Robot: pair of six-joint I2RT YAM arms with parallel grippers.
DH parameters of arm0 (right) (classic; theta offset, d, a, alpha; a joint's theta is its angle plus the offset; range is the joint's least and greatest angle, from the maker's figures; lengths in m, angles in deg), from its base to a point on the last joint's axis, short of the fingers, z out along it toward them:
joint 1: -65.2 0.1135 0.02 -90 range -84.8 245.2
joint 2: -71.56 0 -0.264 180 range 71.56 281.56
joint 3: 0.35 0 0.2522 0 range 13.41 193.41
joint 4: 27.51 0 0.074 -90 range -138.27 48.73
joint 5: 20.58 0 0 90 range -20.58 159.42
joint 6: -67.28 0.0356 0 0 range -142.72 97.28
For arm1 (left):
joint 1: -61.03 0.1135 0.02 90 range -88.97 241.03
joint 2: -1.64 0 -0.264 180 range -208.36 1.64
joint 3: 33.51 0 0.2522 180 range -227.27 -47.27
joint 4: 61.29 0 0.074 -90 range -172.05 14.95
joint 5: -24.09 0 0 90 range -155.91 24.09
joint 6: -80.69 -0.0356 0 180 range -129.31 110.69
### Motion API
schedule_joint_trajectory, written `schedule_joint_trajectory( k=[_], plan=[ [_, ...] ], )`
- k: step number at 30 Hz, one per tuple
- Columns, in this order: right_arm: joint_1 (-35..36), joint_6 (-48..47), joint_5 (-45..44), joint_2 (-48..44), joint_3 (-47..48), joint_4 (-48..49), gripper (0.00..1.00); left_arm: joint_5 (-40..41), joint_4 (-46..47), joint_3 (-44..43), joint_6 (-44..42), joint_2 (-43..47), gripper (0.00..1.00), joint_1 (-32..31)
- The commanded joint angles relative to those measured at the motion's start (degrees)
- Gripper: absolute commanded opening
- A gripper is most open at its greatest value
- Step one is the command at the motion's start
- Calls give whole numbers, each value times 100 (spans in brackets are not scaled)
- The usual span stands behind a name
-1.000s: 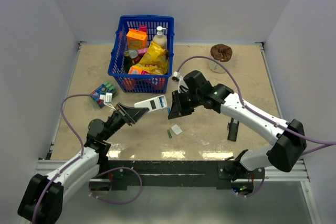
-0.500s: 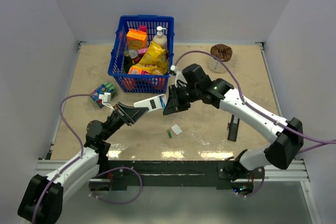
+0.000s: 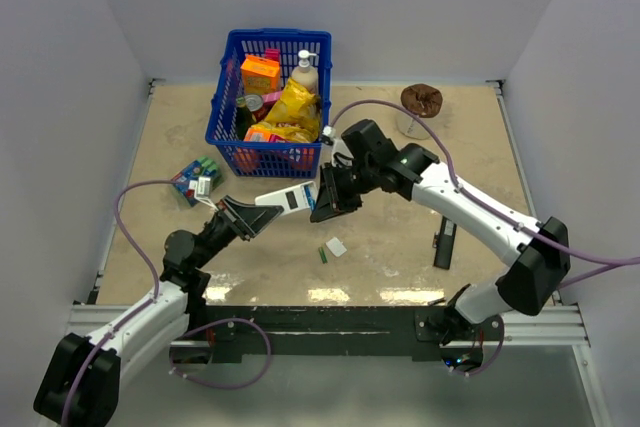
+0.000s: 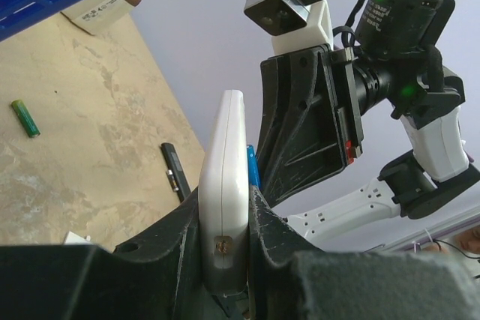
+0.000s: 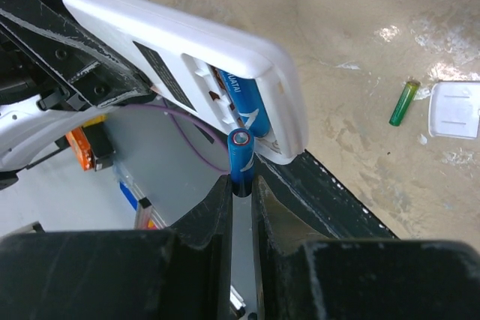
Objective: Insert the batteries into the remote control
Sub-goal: Adjust the battery at the center of the board.
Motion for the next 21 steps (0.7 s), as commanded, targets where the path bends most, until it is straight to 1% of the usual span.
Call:
schedule_joint_trajectory(
  k=[1, 4, 6, 7, 8, 9, 10, 12, 13, 14, 15, 16, 18, 19, 21],
  plan=[
    [-155, -75, 27, 168, 434, -440, 0, -30, 606, 1281, 208, 100, 0, -22],
    [-173, -434, -34, 388, 794, -1018, 0, -82, 273, 1290, 41, 161, 0, -22],
    [-182, -655, -384, 459, 927, -1301, 0, -39, 80, 1281, -55, 266, 0, -22],
    [-199, -891, -604, 502, 989, -1450, 0, -21, -35, 1263, -117, 319, 0, -22],
    [-208, -980, -954, 520, 963, -1721, 0, 22, -375, 1228, -265, 381, 0, -22],
    [-217, -1059, -1549, 520, 893, -1820, 0, 119, -605, 1106, -389, 503, 0, -22],
    [-217, -1173, -1807, 520, 597, -1821, 0, 172, -1146, 1009, -720, 574, 0, -22],
    [-235, -1166, -2299, 468, 122, -1628, 0, 347, -1816, 677, -1091, 793, 0, -22],
    [-235, -1166, -2389, 433, -368, -1297, 0, 418, -2455, 544, -1284, 873, 0, -22],
    [-226, -1131, -2433, 346, -625, -1084, 0, 540, -2731, 412, -1600, 943, 0, -22],
    [-226, -1044, -2704, 301, -846, -882, 0, 594, -2978, 289, -1733, 1100, 0, -22],
    [-226, -1017, -2811, 275, -1257, -489, 0, 646, -3354, 79, -1909, 1172, 0, -22],
    [-226, -886, -3101, 292, -1628, -126, 0, 726, -3577, -115, -2033, 1303, 0, -22],
    [-226, -893, -3389, 344, -1839, 111, 0, 735, -3708, -160, -2094, 1322, 0, -22],
    [-226, -824, -3593, 519, -1990, 367, 0, 709, -3814, -309, -2121, 1304, 0, -22]
  ],
)
